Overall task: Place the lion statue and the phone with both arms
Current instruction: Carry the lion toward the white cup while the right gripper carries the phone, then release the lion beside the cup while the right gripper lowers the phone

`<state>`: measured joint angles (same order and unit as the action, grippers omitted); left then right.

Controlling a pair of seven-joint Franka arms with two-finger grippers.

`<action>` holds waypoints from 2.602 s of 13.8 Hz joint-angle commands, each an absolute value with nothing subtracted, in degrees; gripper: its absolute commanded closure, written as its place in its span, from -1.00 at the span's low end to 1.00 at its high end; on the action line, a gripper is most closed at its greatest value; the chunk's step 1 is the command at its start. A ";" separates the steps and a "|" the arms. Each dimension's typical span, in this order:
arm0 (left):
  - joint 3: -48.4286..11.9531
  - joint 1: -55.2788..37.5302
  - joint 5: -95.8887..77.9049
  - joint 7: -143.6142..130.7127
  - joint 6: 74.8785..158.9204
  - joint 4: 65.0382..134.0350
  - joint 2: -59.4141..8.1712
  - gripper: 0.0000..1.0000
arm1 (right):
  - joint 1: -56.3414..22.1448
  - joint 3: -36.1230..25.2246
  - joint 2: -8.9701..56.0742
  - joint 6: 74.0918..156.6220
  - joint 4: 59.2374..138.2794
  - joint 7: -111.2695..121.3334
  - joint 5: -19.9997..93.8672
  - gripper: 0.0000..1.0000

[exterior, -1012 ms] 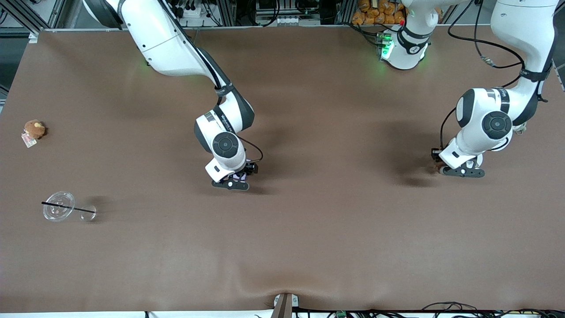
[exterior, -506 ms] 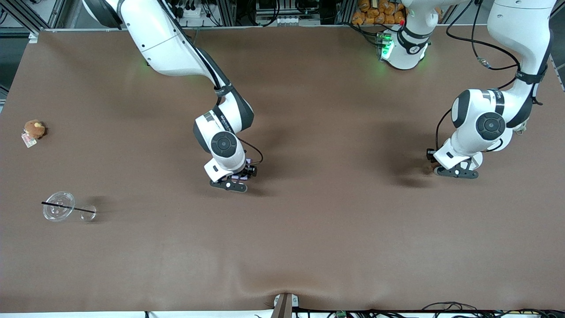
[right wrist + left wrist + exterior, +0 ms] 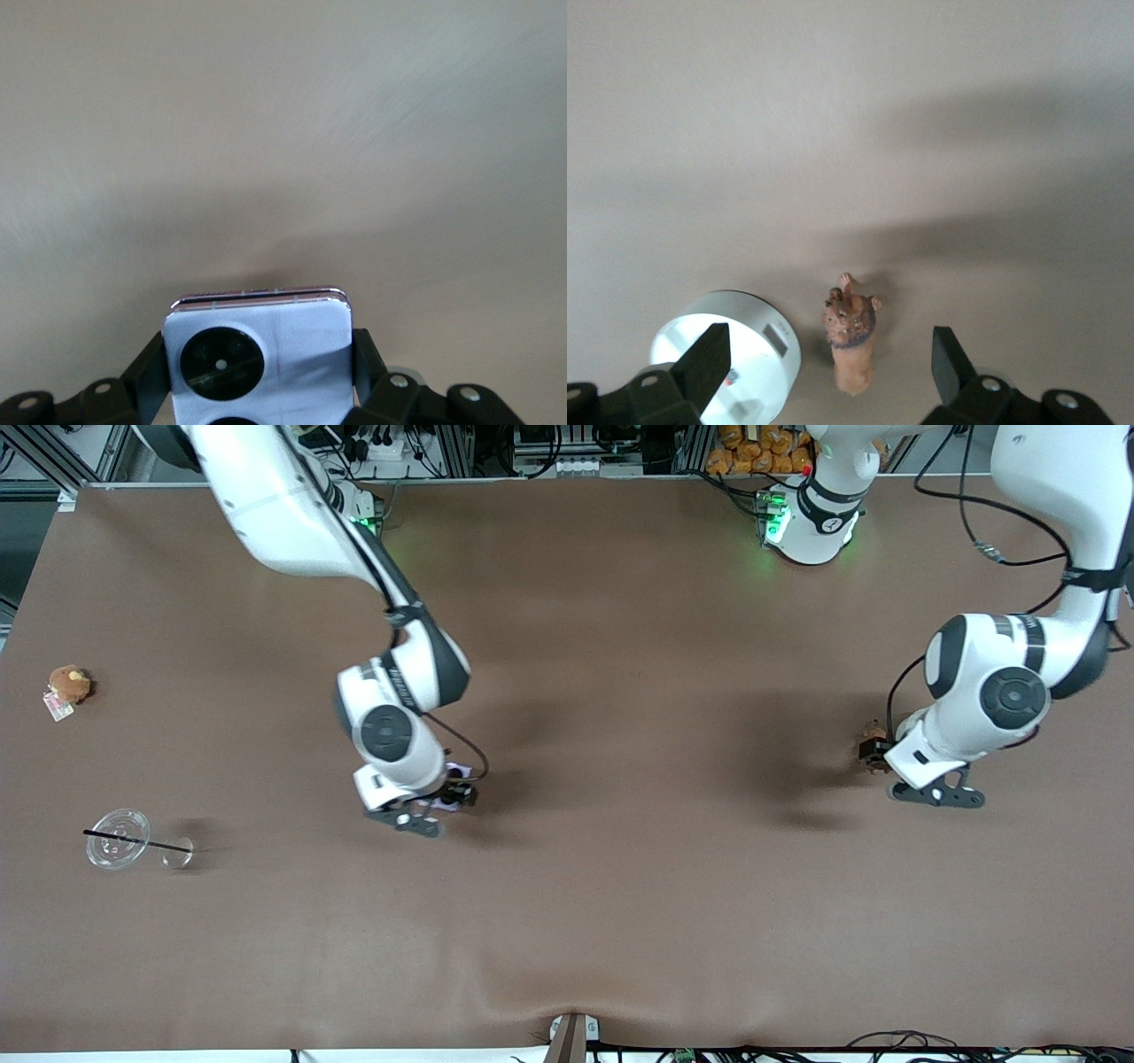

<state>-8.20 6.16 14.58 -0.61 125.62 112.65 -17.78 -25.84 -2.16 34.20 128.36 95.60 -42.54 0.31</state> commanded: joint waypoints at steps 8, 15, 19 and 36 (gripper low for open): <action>-11.43 6.68 6.15 -1.06 100.74 83.42 -18.02 -1.00 | -8.89 -1.58 37.35 127.70 85.08 -16.81 -0.35 0.56; -11.25 7.29 1.76 -0.71 95.73 83.41 -11.70 -1.00 | 1.40 -1.58 41.48 138.51 88.50 -2.37 0.00 0.56; -8.71 2.64 1.33 0.17 89.66 83.58 -6.16 -1.00 | 4.39 -1.58 43.15 139.39 88.77 -1.85 -0.18 0.57; -4.14 2.02 -2.01 2.54 82.97 87.54 1.67 -1.00 | 6.24 -1.49 47.81 144.93 88.77 0.00 0.79 -1.00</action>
<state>-5.39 2.37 -0.15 0.93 82.67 87.36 1.00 5.16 -2.44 47.14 144.31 89.12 0.08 0.23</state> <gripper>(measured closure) 0.000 0.110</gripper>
